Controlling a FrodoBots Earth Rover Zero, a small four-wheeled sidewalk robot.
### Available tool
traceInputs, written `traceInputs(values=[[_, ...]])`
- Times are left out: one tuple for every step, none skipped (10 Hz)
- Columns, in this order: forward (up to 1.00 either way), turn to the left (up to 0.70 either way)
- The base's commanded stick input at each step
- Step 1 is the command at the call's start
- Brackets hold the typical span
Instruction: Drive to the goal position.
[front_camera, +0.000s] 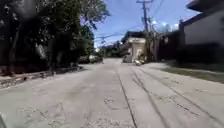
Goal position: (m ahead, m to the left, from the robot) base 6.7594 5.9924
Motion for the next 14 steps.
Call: traceInputs(values=[[0.97,0.05],[0.97,0.03],[0.97,0.08],[0.97,0.19],[0.97,0.11],[0.97,0.03],[0.96,0.04],[0.97,0.09],[0.97,0.15],[0.97,0.12],[0.97,0.03],[0.97,0.02],[0.97,0.03],[0.97,0.03]])
